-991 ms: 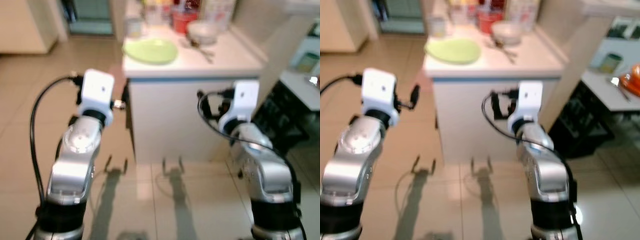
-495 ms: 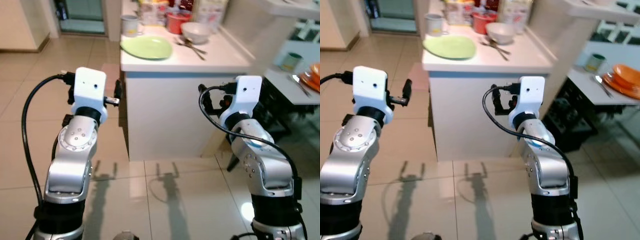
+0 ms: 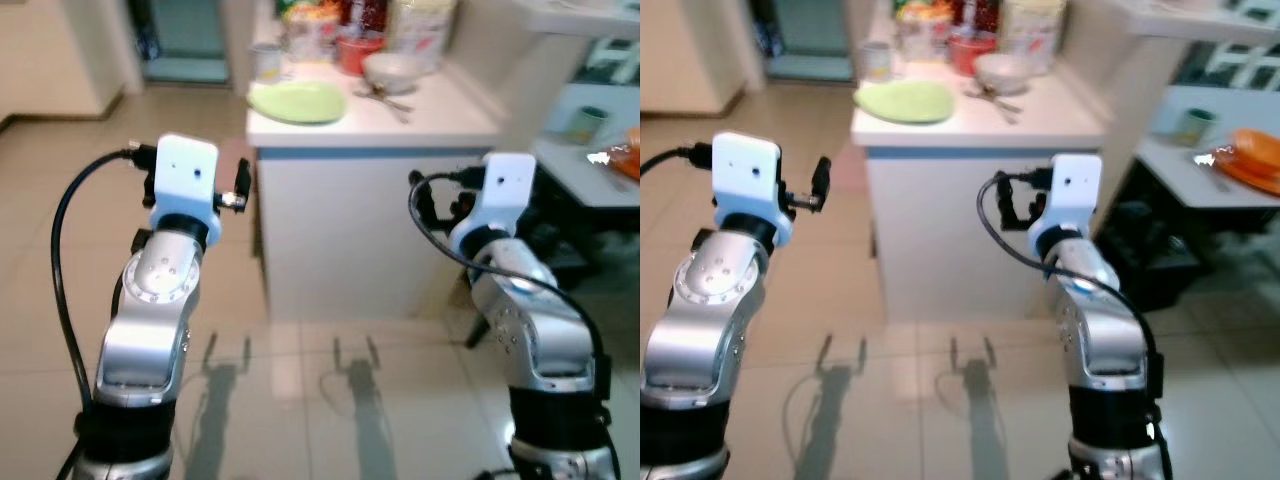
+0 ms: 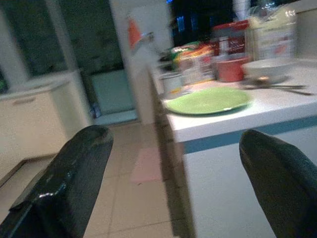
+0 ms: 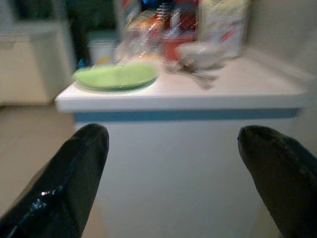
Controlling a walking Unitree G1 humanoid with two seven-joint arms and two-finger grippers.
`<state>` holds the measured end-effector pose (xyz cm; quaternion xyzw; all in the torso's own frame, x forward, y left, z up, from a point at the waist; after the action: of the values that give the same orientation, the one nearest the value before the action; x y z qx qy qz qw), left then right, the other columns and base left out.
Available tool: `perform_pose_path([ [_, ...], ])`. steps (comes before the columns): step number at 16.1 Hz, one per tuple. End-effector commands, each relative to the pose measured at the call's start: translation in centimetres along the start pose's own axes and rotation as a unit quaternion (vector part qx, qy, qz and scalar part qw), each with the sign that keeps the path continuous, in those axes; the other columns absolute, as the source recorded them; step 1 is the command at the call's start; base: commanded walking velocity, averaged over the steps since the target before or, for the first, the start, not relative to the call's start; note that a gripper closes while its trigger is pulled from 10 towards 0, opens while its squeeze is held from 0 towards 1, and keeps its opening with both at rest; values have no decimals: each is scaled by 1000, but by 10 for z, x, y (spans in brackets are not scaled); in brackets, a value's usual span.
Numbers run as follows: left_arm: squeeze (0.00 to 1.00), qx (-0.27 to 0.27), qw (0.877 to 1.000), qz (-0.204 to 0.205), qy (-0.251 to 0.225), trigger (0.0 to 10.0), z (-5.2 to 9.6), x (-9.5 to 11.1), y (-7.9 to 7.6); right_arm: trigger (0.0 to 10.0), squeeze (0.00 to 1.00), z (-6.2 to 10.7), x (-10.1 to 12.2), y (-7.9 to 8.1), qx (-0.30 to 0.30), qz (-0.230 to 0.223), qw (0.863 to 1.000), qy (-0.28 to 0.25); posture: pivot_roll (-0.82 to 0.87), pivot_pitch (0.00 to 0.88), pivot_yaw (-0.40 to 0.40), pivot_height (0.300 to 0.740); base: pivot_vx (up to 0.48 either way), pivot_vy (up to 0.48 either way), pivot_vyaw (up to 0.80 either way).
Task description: Setting the table
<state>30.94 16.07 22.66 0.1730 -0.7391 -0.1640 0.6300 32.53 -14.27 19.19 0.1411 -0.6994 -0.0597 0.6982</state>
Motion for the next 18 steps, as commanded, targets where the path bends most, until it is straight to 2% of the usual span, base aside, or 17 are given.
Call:
perform_pose_path([
  [1,0,0,1000,0,2,10000,-2,0,-1,10000,0,-1,4,3,8,1,1000,-6,39,0,-75,740,334,0,0],
  [10,0,6,1000,-2,-3,10000,-4,2,1,10000,0,-3,2,7,28,25,999,2,45,0,-83,740,333,0,0],
  [14,0,6,1000,-3,-5,10000,-4,2,1,10000,0,-4,2,7,28,28,999,0,50,0,-84,740,337,0,548],
  [18,0,4,1000,-4,-6,10000,-4,2,0,10000,0,-5,3,5,22,15,1000,-6,52,0,-85,740,337,0,0],
])
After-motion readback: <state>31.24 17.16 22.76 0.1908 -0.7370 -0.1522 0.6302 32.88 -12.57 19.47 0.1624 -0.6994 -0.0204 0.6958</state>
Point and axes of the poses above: a point about 5 cm out from each wrist's last joint towards the gripper, its own z axis pointing back from the gripper into the wrist, its own x axis along the axis of the wrist's last joint, y = z × x, the point moved 1 cm from there along -z, pointing out of the wrist towards the gripper, and after that the axes turned 12 degrees about -z, right-handed, at the moved point
